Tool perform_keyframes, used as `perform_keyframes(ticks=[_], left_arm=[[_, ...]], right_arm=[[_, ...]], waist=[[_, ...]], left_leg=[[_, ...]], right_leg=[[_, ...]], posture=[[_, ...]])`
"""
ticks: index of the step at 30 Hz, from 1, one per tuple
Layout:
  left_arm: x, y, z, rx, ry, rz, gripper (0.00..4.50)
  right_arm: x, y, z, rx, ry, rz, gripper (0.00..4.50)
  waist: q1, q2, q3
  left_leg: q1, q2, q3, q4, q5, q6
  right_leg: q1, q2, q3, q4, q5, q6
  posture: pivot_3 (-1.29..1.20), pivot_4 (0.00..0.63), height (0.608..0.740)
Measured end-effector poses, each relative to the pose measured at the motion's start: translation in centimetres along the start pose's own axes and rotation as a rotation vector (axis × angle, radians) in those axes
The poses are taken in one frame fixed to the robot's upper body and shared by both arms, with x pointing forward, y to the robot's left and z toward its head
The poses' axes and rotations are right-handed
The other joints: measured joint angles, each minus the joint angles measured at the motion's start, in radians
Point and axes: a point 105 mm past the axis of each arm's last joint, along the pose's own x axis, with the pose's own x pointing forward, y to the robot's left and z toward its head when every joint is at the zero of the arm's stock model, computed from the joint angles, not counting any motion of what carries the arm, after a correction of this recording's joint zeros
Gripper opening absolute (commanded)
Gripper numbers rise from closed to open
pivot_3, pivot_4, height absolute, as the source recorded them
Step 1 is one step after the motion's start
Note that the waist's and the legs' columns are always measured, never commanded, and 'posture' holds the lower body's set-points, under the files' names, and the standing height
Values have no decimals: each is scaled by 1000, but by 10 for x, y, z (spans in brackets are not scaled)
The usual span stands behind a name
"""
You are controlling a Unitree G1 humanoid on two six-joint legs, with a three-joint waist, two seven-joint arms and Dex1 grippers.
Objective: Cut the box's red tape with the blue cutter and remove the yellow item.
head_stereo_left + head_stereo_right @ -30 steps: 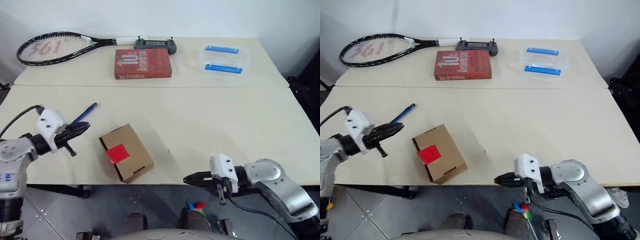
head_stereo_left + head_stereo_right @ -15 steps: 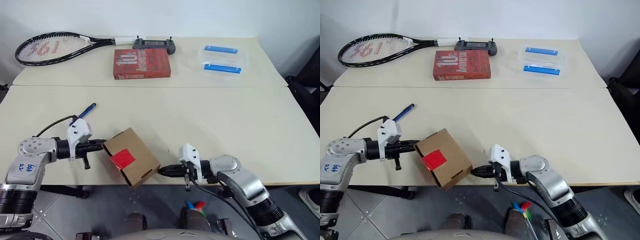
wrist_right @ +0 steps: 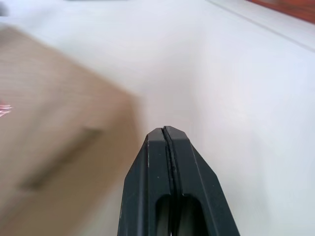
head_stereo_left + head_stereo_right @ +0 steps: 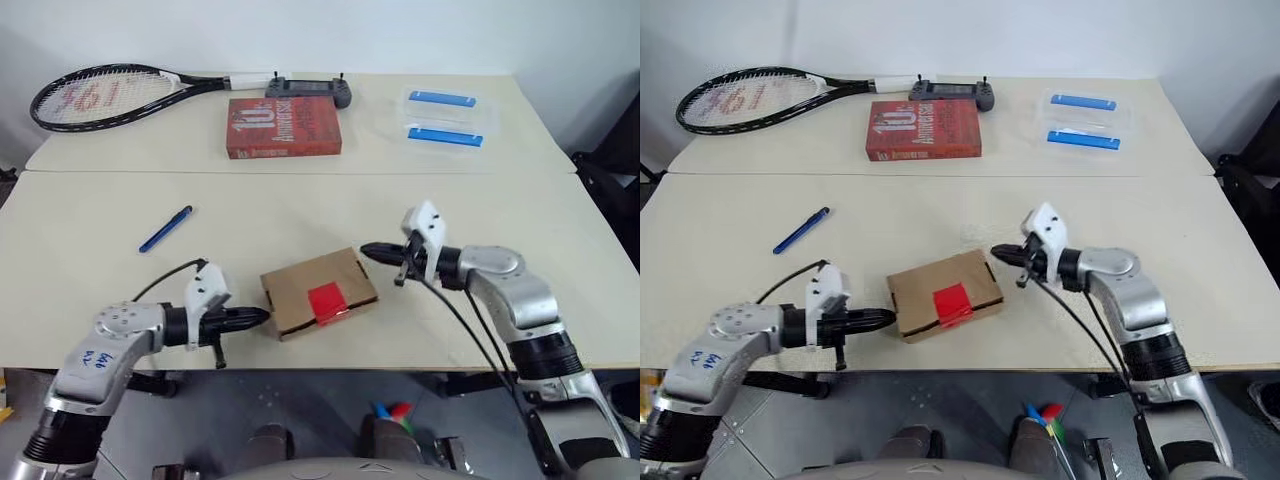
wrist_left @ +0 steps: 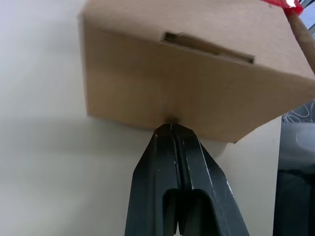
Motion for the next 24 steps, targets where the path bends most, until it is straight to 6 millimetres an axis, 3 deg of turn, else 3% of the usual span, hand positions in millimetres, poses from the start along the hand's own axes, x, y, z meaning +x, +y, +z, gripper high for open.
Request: perform_keyframes(ticks=[3,6,8,11,13,16,20,24], left_arm=[[11,-10,5,-16,-29,-43,24],[-13,-4,17,-15,10,-97,24],[-35,24,40,19,-19,-24,24],[-47,58,80,82,-130,61,24],[-34,69,93,115,-180,57,24],[5,68,84,128,-152,-13,24],[46,53,52,111,-59,-140,24],[50,47,42,120,-11,-163,24]], right_arm=[[-11,-25,-5,-89,56,-75,0],[-51,-31,-8,-87,144,-16,0],[-80,-14,-19,-22,232,93,0],[-95,39,-34,90,307,324,0],[-94,72,-36,154,304,444,0],[-77,98,-24,171,223,488,0],[-45,111,-19,208,144,429,0],[-20,94,-11,186,95,269,0]], waist=[[-1,0,0],[10,1,1],[21,3,2],[26,3,2],[27,3,2],[21,1,1],[15,1,1],[11,1,1]], left_leg=[[-1,0,1,0,0,0],[-2,1,-2,0,0,0],[-2,0,-2,0,0,0],[-1,-1,0,1,-1,1],[-1,-1,0,2,-1,2],[0,-1,1,2,-1,1],[-2,-1,1,2,-1,1],[-2,-1,1,2,-1,1]], right_leg=[[0,0,0,-1,0,0],[-1,0,-2,-2,0,0],[1,0,-2,-3,0,0],[2,0,-2,-3,1,1],[3,0,-2,-3,1,2],[2,-1,-2,-2,1,2],[0,0,-2,-2,1,2],[0,-1,-1,-2,1,2]], posture=[[0,150,740],[0,150,740],[0,150,740],[0,150,740],[0,150,740],[0,150,740],[0,150,740],[0,150,740]])
